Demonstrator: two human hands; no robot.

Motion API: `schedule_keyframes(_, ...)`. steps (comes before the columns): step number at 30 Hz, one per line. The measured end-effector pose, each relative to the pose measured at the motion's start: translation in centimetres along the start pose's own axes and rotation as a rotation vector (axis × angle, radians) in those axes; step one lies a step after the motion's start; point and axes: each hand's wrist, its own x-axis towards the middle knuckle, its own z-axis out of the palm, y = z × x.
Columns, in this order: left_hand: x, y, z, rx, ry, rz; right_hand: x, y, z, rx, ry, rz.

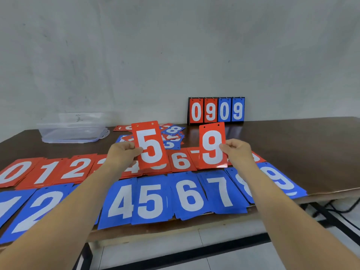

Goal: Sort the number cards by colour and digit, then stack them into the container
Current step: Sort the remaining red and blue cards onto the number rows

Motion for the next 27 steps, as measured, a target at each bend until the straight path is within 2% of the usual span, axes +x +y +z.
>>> schedule_keyframes(4,1.8,0.3,1.9,0.030,0.050,-0.041,3.1,1.1,-1.8,0.026,0.007,0.045)
schedule_keyframes(11,4.3,-0.6,4.2,0.259,0.086,-0.126,8.9,3.0,-2.0,-0.020,-0.091,0.091)
schedule_keyframes(20,5.5,-1.2,6.5,0.781,0.110,-0.088,12.7,5.1,-4.1,-0.062,-0.118,0.096)
schedule_keyframes(27,5.5,-1.2,7.8,1.021,0.082,-0.079,14.0,5.8,-6.0,-0.099,-0.094,0.126)
